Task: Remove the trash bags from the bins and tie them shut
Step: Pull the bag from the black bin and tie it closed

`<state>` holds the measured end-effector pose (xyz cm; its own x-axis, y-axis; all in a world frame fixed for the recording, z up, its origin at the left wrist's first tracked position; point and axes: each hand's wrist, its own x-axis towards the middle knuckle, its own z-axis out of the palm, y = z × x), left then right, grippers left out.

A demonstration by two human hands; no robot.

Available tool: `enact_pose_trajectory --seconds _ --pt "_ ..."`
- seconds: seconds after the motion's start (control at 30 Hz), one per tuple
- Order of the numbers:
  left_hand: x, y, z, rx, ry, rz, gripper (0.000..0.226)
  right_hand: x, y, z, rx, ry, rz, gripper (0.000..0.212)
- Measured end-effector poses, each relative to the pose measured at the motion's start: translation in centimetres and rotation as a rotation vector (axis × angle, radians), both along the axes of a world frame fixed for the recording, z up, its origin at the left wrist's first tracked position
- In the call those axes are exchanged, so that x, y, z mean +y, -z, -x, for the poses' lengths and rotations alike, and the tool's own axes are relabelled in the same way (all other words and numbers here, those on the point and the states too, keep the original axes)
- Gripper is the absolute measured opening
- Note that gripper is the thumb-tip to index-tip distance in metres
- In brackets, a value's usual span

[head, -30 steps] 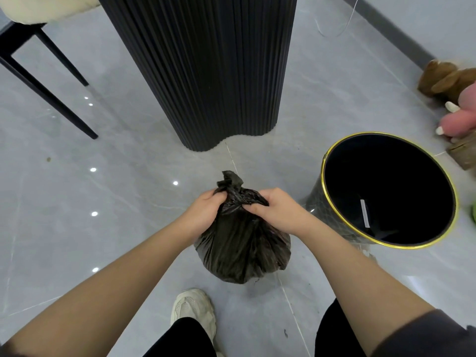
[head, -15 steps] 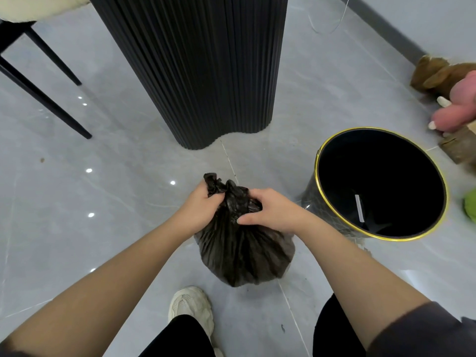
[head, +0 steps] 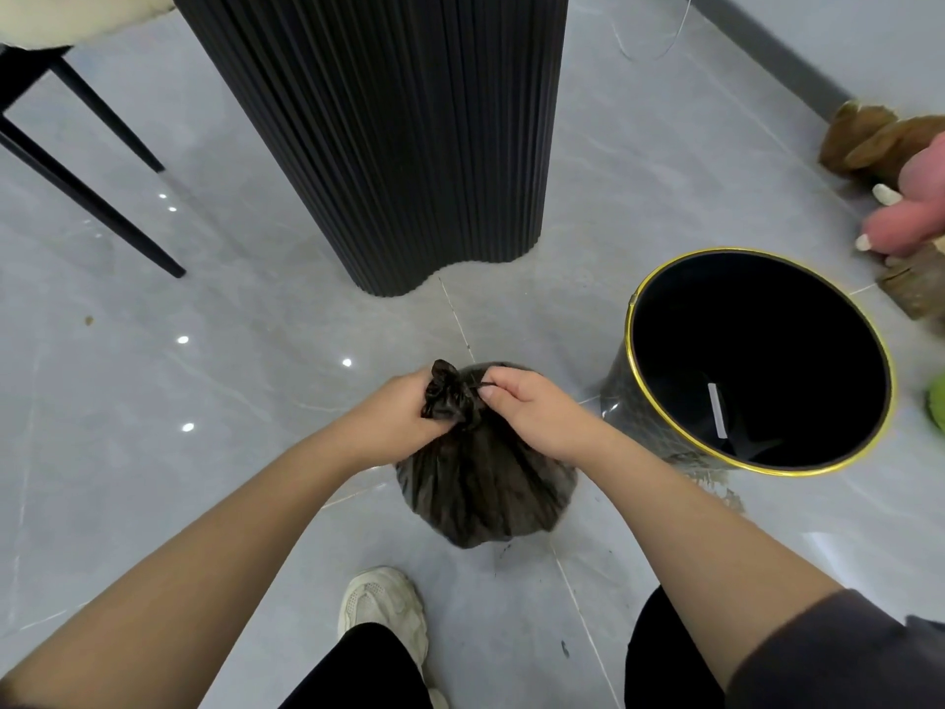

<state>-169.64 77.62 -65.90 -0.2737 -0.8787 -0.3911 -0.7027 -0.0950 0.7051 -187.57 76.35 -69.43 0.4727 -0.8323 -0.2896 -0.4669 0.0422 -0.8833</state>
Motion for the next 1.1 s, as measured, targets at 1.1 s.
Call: enact_pose_trajectory --seconds 1.1 --pt "-5.7 -0.7 1.2 0.278 -0.322 -0.335 0.022 -1.7 2.2 -3.1 0.191 -0.066 0.17 0.04"
